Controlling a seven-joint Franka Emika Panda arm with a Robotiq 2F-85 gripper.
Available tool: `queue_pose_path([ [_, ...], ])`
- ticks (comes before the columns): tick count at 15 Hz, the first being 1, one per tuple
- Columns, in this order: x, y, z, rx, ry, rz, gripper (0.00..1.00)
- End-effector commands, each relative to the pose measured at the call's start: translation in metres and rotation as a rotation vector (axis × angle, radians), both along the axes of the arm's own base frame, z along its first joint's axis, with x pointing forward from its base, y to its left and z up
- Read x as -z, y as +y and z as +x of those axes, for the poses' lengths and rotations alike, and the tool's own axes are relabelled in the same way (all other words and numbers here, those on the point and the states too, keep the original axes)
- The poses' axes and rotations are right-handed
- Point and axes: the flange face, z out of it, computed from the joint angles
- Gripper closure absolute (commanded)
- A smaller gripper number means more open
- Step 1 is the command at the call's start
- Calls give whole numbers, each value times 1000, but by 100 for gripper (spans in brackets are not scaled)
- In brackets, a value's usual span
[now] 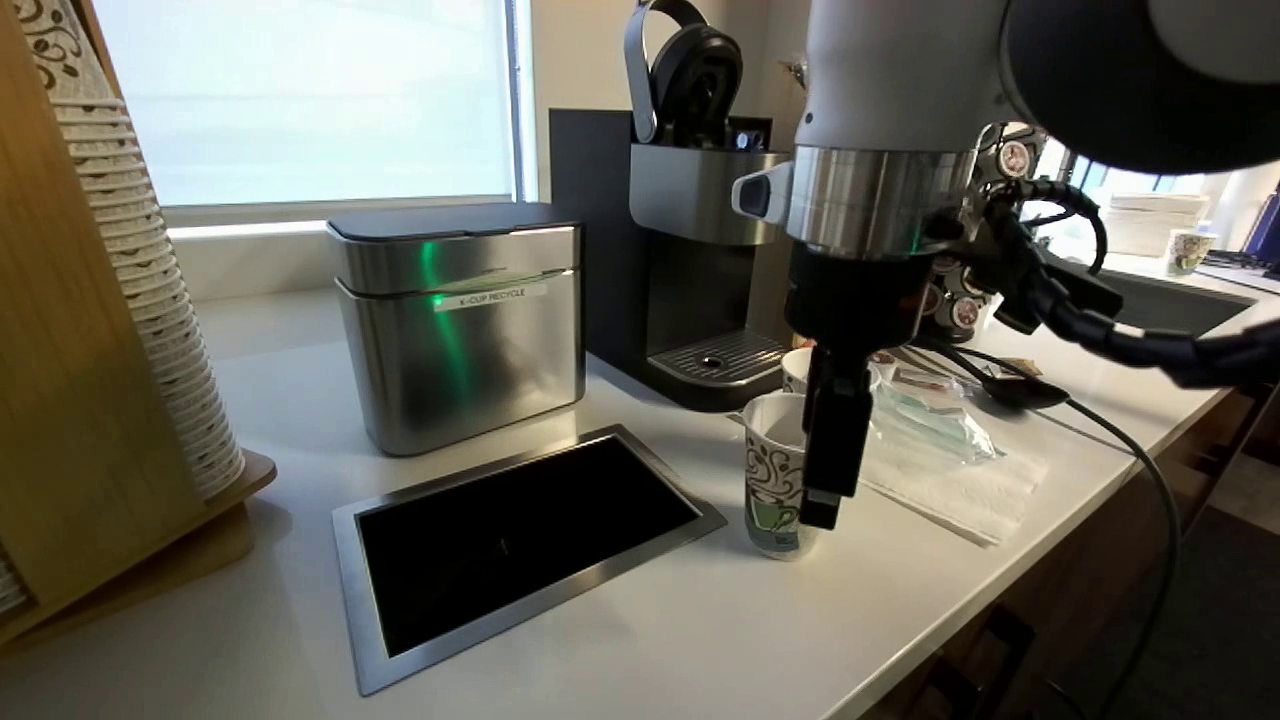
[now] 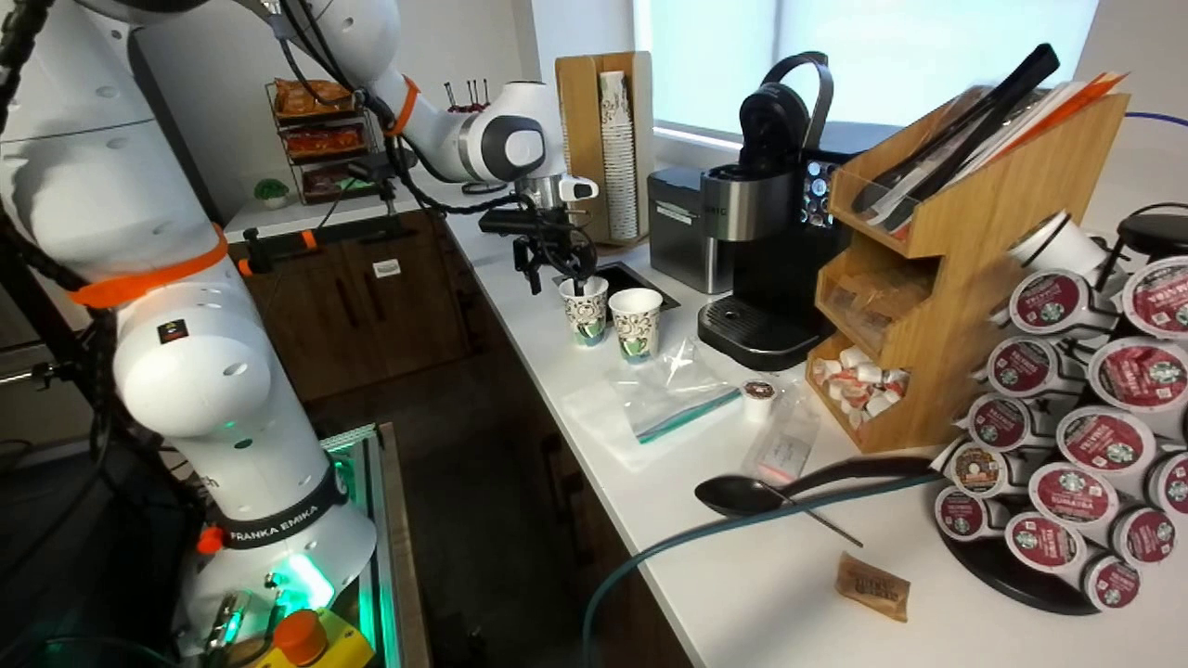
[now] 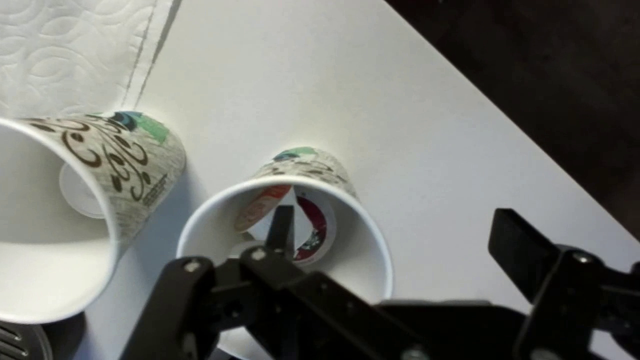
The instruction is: Put the item in the cup into the other cup
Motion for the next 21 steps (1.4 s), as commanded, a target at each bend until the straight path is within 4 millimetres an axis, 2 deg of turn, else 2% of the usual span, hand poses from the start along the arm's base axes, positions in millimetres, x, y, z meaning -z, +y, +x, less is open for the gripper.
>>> queue_pose_path([
  [1,5,15,0,-90,-25,-46,5],
  [2,5,17,1,-104,-38,-69,26],
  [4,0,21,3,-135,-74,-109,30],
  [7,-5,25,6,-161,-113,-142,56],
  [13,-9,36,1,-179,-133,-147,99],
  [15,-12,40,-2,-175,-132,-140,100],
  [17,-26,42,-10,-163,-171,-139,99],
  [19,-49,40,-22,-148,-247,-104,99],
  [21,-76,25,-37,-96,-327,-10,99],
])
